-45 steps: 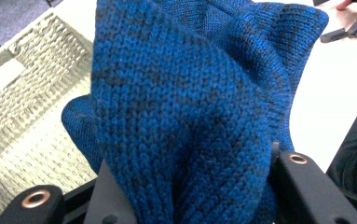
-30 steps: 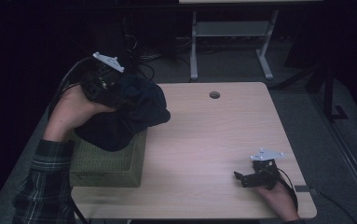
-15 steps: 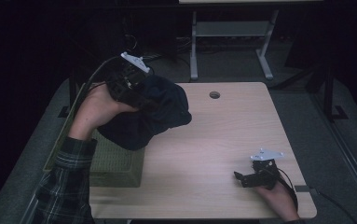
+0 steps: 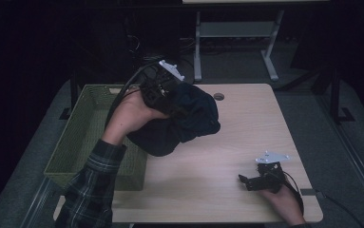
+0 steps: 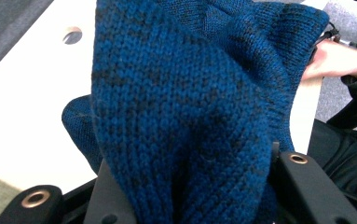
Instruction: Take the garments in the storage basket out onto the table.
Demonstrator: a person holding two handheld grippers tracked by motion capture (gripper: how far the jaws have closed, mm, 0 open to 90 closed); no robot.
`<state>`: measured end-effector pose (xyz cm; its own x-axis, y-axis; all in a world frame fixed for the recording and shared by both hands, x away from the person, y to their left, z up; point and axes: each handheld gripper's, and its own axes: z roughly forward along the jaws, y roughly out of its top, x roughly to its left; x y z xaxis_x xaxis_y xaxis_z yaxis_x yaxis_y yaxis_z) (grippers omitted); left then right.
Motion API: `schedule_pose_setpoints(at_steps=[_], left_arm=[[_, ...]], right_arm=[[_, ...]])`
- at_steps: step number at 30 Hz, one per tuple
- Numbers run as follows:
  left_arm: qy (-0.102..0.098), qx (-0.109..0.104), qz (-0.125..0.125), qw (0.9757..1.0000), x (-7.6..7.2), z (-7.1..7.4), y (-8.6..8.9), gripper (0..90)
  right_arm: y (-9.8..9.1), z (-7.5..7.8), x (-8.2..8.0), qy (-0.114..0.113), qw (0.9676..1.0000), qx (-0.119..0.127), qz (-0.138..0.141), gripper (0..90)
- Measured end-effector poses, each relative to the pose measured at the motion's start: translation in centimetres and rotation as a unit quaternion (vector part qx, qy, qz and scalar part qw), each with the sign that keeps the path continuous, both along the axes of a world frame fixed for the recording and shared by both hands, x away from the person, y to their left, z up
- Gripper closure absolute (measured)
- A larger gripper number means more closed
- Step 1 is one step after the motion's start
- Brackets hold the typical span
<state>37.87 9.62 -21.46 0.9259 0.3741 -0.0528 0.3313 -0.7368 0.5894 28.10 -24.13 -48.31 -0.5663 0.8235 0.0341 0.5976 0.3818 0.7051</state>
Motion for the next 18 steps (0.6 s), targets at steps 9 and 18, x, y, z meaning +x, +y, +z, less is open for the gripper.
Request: schedule_pose_setpoints(at_steps=[9, 18], left_arm=[[0.005, -0.001, -0.011, 0.9999, 0.1, -1.8, -2.6, 57.2], [0.019, -0.004, -0.023, 0.9995, -0.1, -4.3, -5.6, 56.9]], right_arm=[[0.0, 0.0, 0.0, 0.000, 1.0000, 0.000, 0.000, 2.6], [0.0, 0.0, 0.0, 0.001, 1.0000, 0.000, -0.001, 2.6]])
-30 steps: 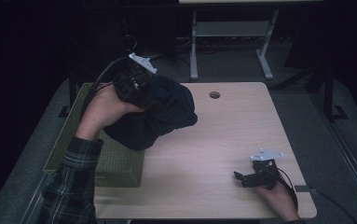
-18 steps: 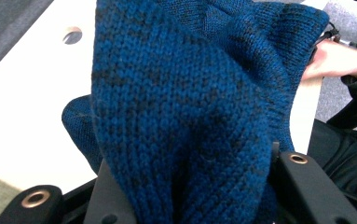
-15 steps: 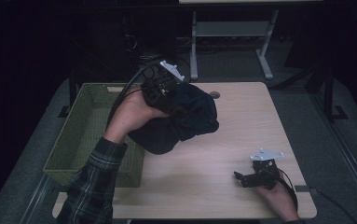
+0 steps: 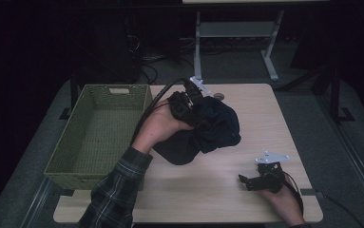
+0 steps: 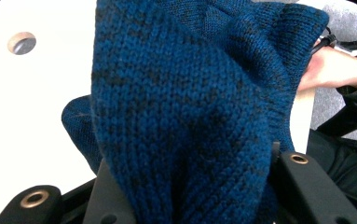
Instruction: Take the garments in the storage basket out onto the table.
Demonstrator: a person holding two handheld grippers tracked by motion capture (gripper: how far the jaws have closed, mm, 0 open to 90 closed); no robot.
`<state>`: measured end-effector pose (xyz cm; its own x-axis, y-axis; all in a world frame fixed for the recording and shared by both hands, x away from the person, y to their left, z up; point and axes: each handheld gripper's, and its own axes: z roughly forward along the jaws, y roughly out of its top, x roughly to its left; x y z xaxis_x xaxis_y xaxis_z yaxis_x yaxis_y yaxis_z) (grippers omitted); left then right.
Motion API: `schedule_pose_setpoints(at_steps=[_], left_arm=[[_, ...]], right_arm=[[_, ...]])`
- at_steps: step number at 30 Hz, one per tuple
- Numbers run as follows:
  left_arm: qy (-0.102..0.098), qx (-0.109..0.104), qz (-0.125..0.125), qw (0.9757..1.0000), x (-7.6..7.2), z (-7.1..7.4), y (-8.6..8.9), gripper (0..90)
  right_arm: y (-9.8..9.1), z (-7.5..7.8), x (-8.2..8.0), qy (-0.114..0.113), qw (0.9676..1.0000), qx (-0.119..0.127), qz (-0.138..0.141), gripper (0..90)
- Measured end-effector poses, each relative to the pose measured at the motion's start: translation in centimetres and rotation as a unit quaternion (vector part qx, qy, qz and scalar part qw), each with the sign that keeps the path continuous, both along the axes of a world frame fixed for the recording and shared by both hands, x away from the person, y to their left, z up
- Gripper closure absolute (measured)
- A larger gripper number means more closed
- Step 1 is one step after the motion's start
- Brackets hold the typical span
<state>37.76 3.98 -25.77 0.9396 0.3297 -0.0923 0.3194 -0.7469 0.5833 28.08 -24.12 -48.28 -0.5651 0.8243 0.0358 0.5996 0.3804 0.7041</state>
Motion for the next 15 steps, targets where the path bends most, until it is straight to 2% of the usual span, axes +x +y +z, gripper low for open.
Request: schedule_pose_setpoints(at_steps=[1, 6, 8, 9, 12, 13, 14, 15], left_arm=[[0.000, 0.000, 0.000, 1.0000, 0.0, 0.0, 0.0, 56.9], [0.010, -0.004, -0.003, 0.9999, -0.2, -1.9, -1.9, 56.9], [0.011, 0.002, -0.008, 0.9999, -0.3, -2.8, -2.7, 56.8], [0.011, 0.002, -0.008, 0.9999, -0.3, -2.8, -2.7, 56.8], [0.020, -0.001, -0.011, 0.9997, -0.4, -4.1, -3.7, 56.7], [0.020, -0.001, -0.011, 0.9997, -0.4, -4.1, -3.7, 56.8], [0.025, -0.003, -0.012, 0.9996, -0.4, -5.0, -4.2, 56.7], [0.025, -0.003, -0.012, 0.9996, -0.4, -5.0, -4.2, 56.7]], right_arm=[[0.0, 0.0, 0.0, 0.000, 1.0000, 0.000, 0.000, 2.6], [0.0, 0.0, 0.0, 0.000, 1.0000, 0.000, 0.000, 2.6], [0.0, 0.0, 0.0, 0.000, 1.0000, 0.000, 0.000, 2.6], [0.0, 0.0, 0.0, 0.000, 1.0000, 0.000, 0.000, 2.6], [0.0, 0.0, 0.0, 0.000, 1.0000, 0.000, 0.000, 2.6], [0.0, 0.0, 0.0, 0.000, 1.0000, 0.000, 0.000, 2.6], [0.0, 0.0, 0.0, -0.001, 1.0000, 0.000, 0.000, 2.6], [0.0, 0.0, 0.0, -0.001, 1.0000, 0.000, 0.000, 2.6]])
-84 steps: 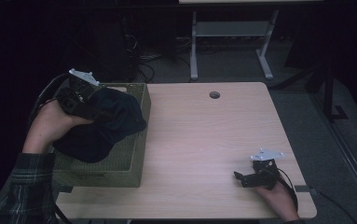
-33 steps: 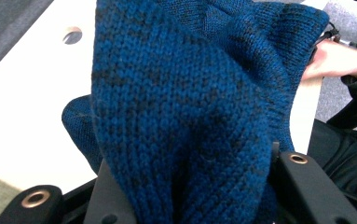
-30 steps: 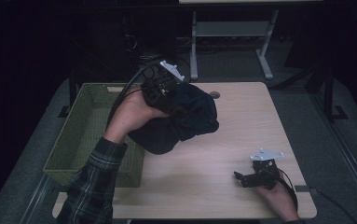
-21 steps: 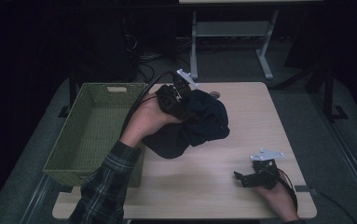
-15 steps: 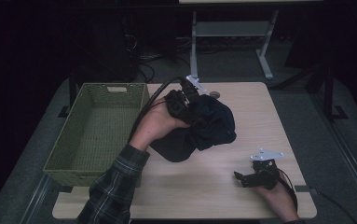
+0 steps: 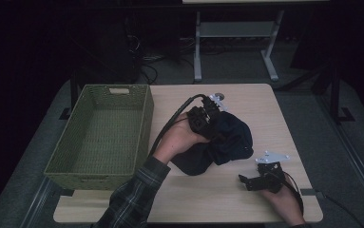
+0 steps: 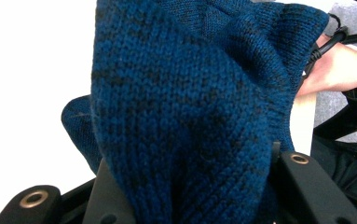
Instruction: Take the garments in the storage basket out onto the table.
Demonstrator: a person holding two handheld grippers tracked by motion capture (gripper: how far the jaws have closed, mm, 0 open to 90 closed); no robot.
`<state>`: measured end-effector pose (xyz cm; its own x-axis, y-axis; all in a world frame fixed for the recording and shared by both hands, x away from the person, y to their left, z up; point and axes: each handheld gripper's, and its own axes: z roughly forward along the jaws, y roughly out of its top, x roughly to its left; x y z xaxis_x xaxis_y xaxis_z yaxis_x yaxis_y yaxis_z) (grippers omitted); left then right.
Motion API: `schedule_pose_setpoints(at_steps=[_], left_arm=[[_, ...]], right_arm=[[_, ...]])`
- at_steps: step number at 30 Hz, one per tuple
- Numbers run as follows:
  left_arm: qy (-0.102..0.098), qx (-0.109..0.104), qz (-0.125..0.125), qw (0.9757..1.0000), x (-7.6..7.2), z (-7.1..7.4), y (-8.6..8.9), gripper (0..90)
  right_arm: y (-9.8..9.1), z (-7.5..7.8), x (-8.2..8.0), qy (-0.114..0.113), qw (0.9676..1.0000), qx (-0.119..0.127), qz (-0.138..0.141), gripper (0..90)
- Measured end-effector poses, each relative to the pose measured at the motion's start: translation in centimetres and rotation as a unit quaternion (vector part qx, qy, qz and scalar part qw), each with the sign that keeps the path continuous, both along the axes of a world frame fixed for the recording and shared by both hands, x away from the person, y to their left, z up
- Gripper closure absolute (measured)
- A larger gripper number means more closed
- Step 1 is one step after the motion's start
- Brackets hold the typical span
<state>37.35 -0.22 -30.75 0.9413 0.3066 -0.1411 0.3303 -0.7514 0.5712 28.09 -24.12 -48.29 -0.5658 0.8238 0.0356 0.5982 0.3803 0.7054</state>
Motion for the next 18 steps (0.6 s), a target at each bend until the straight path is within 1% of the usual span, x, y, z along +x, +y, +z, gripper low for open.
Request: schedule_pose_setpoints(at_steps=[1, 2, 5, 7, 8, 9, 10, 13, 14, 15, 16, 17, 18], left_arm=[[0.007, 0.002, -0.005, 1.0000, 0.1, -0.9, -0.4, 56.7], [0.007, 0.002, -0.005, 1.0000, 0.1, -0.9, -0.4, 56.7], [0.015, 0.003, -0.004, 0.9999, 0.3, -2.2, -1.0, 56.7], [0.023, 0.001, -0.004, 0.9997, 0.6, -3.3, -1.4, 56.7], [0.023, 0.001, -0.004, 0.9997, 0.6, -3.3, -1.4, 56.6], [0.026, 0.002, -0.006, 0.9996, 0.8, -4.0, -1.5, 56.6], [0.026, 0.002, -0.006, 0.9996, 0.8, -4.0, -1.5, 56.5], [0.031, 0.006, -0.012, 0.9994, 1.3, -5.2, -1.7, 56.2], [0.031, 0.006, -0.012, 0.9994, 1.3, -5.2, -1.7, 56.1], [0.032, 0.011, -0.012, 0.9993, 1.4, -5.8, -1.8, 55.9], [0.032, 0.011, -0.012, 0.9993, 1.4, -5.8, -1.8, 55.7], [0.031, 0.019, -0.012, 0.9992, 1.7, -6.5, -1.7, 55.5], [0.031, 0.019, -0.012, 0.9992, 1.7, -6.5, -1.7, 55.3]], right_arm=[[0.0, 0.0, 0.0, -0.001, 1.0000, 0.000, 0.001, 2.6], [0.0, 0.0, 0.0, -0.001, 1.0000, 0.000, 0.001, 2.6], [0.0, 0.0, 0.0, -0.001, 1.0000, -0.001, 0.000, 2.6], [0.0, 0.0, 0.0, -0.001, 1.0000, 0.000, 0.000, 2.6], [0.0, 0.0, 0.0, -0.001, 1.0000, 0.000, 0.000, 2.6], [0.0, 0.0, 0.0, -0.001, 1.0000, 0.000, 0.000, 2.6], [0.0, 0.0, 0.0, -0.001, 1.0000, 0.000, 0.000, 2.6], [0.0, 0.0, 0.0, -0.001, 1.0000, -0.002, 0.001, 2.6], [0.0, 0.0, 0.0, -0.001, 1.0000, -0.002, 0.001, 2.6], [0.0, 0.0, 0.0, 0.000, 1.0000, -0.001, 0.000, 2.6], [0.0, 0.0, 0.0, 0.000, 1.0000, 0.000, 0.000, 2.6], [0.0, 0.0, 0.0, 0.000, 1.0000, 0.000, 0.000, 2.6], [0.0, 0.0, 0.0, 0.000, 1.0000, 0.000, 0.000, 2.6]])
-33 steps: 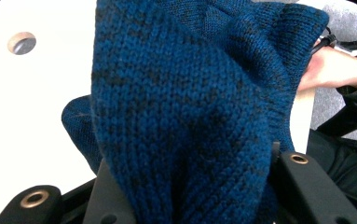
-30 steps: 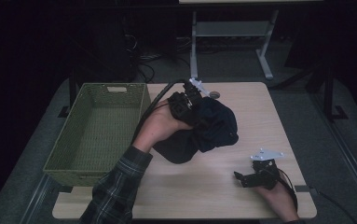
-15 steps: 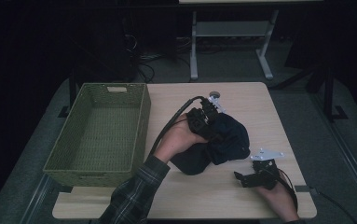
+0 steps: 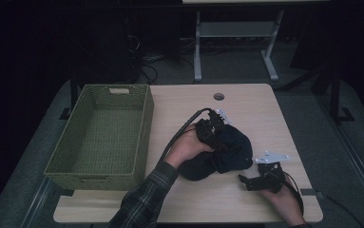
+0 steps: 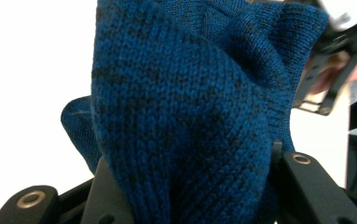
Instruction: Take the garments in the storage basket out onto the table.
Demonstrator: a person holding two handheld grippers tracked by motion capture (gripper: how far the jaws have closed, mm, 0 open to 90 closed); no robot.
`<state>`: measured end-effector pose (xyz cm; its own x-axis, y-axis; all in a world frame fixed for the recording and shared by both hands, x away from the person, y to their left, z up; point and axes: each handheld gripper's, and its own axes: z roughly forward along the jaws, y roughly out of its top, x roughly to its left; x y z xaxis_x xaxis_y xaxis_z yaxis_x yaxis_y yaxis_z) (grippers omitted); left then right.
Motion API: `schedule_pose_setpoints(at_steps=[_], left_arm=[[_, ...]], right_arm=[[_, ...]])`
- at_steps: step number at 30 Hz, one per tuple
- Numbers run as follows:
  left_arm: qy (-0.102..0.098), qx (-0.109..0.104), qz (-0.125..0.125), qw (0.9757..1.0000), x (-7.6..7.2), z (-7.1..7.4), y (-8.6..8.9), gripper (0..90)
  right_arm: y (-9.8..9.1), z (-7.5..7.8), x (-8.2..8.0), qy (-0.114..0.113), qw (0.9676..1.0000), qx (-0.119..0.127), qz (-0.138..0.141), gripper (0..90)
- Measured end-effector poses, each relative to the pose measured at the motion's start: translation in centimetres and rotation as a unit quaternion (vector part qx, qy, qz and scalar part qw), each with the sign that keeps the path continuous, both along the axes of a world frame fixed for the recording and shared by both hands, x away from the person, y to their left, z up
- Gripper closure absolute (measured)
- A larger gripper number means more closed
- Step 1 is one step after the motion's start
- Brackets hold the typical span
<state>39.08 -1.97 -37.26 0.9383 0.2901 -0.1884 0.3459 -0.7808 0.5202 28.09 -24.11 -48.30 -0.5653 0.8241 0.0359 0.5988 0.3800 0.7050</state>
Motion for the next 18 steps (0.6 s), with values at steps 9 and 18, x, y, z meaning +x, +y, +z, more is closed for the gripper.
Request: schedule_pose_setpoints(at_steps=[9, 18], left_arm=[[0.009, 0.005, 0.008, 0.9999, 1.3, -2.5, 0.5, 52.0], [-0.020, -0.002, 0.013, 0.9997, 1.1, -1.5, 0.9, 33.8]], right_arm=[[0.0, 0.0, 0.0, -0.002, 1.0000, 0.001, 0.001, 2.6], [0.0, 0.0, 0.0, 0.001, 1.0000, -0.001, 0.000, 2.6]])
